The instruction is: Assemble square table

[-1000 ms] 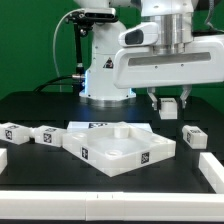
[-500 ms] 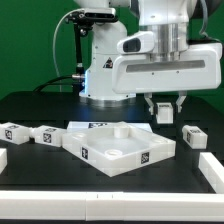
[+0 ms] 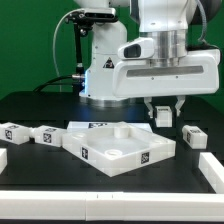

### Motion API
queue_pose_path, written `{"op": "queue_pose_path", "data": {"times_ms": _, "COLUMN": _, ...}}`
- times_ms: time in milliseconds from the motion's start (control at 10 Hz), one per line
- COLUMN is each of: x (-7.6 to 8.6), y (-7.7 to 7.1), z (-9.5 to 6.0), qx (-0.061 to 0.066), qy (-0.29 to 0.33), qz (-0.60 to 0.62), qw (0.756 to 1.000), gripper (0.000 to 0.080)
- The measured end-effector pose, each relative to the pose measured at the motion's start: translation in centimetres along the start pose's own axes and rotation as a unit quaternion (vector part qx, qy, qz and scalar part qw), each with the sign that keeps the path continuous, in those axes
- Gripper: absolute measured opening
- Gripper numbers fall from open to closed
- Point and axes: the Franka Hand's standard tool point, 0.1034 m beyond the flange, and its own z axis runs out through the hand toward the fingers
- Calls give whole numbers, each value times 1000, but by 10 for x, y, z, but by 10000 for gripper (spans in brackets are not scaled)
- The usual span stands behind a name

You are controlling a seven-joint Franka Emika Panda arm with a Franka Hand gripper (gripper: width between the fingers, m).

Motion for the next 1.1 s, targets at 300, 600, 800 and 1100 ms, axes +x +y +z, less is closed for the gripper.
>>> {"op": "queue_pose_path", "data": {"times_ms": 300, "x": -10, "y": -2, "z": 9, "qx": -3, "qy": 1, "qz": -6, "qw": 1000, "gripper": 287}}
{"op": "queue_pose_path", "data": {"times_ms": 600, "x": -23, "y": -9, "z": 23, "qx": -7, "qy": 2, "qz": -13, "qw": 1000, "gripper": 287}}
{"op": "queue_pose_path", "data": {"times_ms": 800, "x": -36, "y": -18, "z": 32, "qx": -10, "qy": -2, "qz": -19, "qw": 1000, "gripper": 287}}
{"op": "queue_pose_path", "data": {"times_ms": 1100, "x": -44, "y": -16, "z": 48, "qx": -14, "qy": -7, "qz": -23, "qw": 1000, "gripper": 287}}
